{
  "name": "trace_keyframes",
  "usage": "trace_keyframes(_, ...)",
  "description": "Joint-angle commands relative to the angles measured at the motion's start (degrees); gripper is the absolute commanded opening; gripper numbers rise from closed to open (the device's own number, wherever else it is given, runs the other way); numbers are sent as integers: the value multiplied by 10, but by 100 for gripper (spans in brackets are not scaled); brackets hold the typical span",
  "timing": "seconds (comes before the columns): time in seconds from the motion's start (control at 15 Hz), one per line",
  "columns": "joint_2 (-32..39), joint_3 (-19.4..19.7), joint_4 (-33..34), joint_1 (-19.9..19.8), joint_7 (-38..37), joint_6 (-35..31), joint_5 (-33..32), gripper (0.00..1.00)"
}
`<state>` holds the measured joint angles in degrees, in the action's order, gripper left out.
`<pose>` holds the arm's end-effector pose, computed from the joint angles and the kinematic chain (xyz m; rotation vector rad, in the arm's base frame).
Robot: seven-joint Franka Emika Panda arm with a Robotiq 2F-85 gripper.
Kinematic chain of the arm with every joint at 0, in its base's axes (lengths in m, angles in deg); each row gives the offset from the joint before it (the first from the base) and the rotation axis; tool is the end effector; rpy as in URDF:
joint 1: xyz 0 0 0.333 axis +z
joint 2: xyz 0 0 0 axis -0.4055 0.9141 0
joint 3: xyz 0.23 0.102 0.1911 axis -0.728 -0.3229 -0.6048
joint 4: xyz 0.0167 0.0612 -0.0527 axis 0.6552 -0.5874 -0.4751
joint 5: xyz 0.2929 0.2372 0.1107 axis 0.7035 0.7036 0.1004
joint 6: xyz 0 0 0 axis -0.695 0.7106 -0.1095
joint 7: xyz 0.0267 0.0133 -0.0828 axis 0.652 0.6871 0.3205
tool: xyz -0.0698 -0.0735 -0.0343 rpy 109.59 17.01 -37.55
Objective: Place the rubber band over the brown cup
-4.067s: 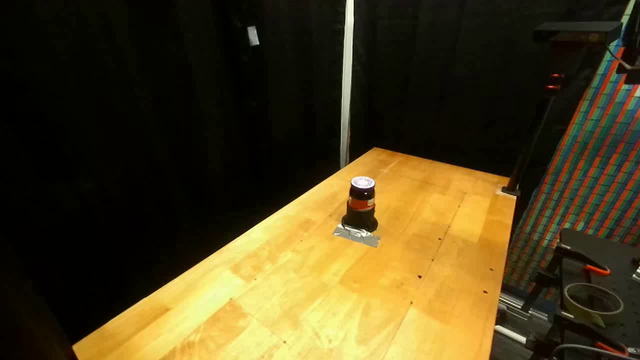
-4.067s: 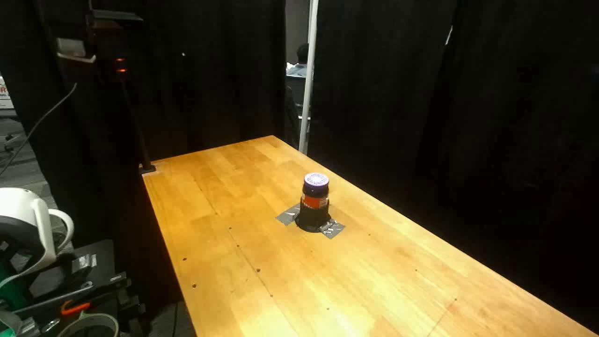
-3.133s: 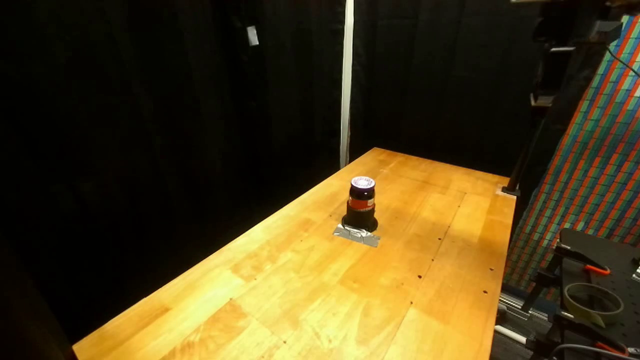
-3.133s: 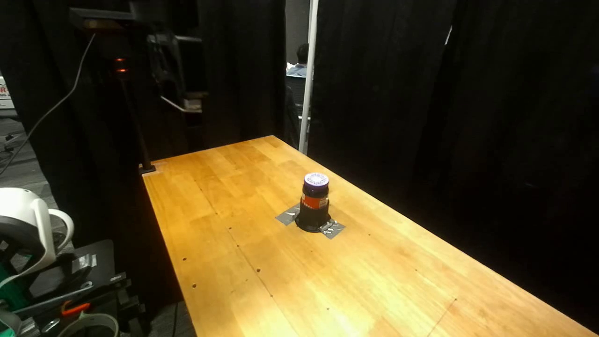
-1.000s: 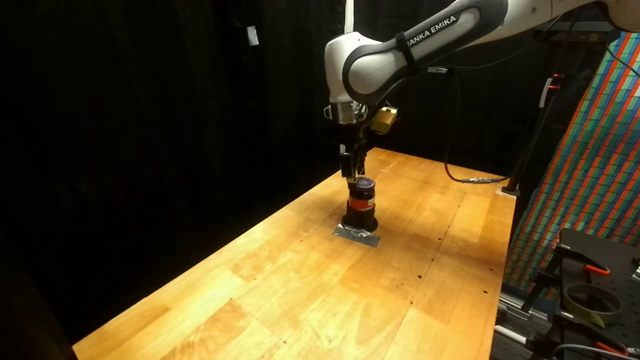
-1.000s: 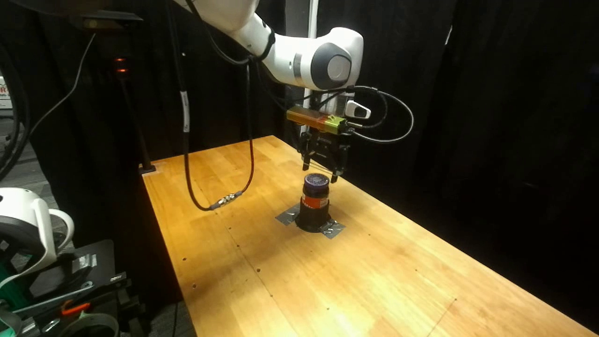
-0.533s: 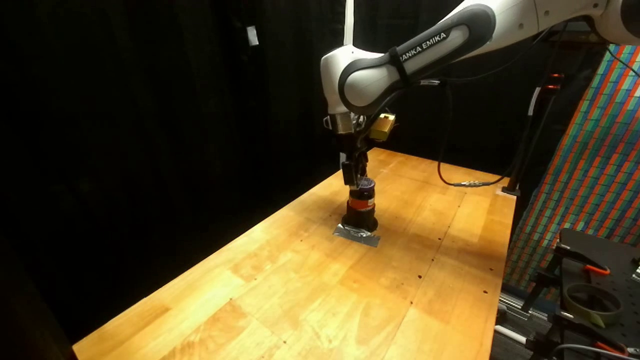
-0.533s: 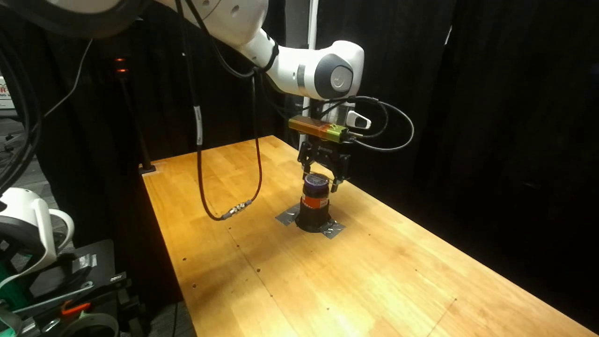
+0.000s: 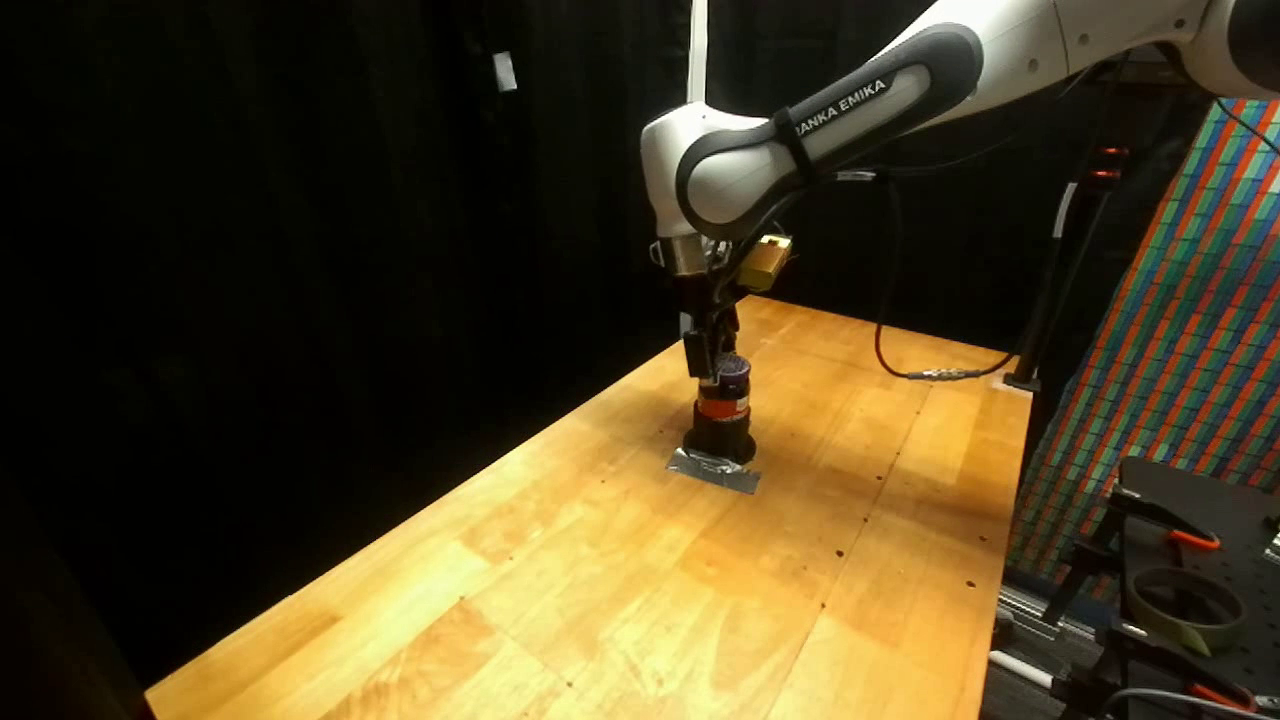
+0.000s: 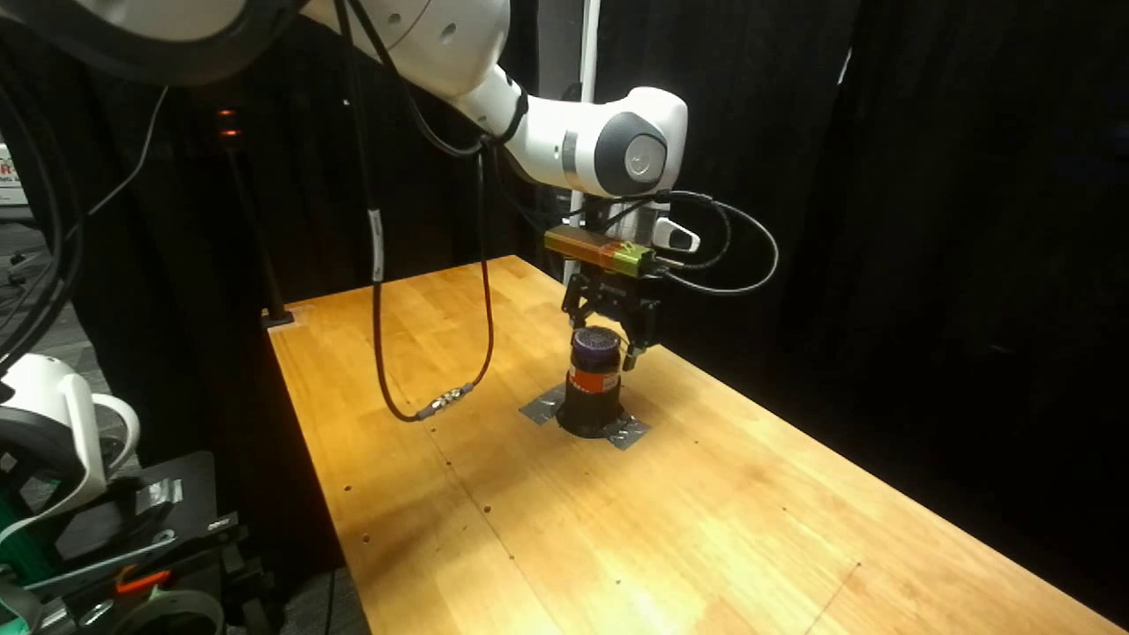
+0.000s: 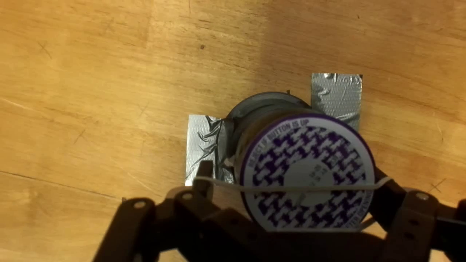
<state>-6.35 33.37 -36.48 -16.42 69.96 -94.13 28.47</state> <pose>0.7133 0.1173 0.2489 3.0189 0.4549 -0.3303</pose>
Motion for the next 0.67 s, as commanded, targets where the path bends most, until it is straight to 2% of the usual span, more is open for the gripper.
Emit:
trace_keyframes(0.0, -7, 7, -8, 7, -28, -42, -5, 100)
trace_keyframes(0.4, 0, 9, -2, 11, -65, -91, -1, 100)
trace_keyframes(0.47, 1, 10, -1, 12, -67, -86, -3, 100)
trace_keyframes(0.6, 4, 11, 7, 14, -62, -33, -5, 100)
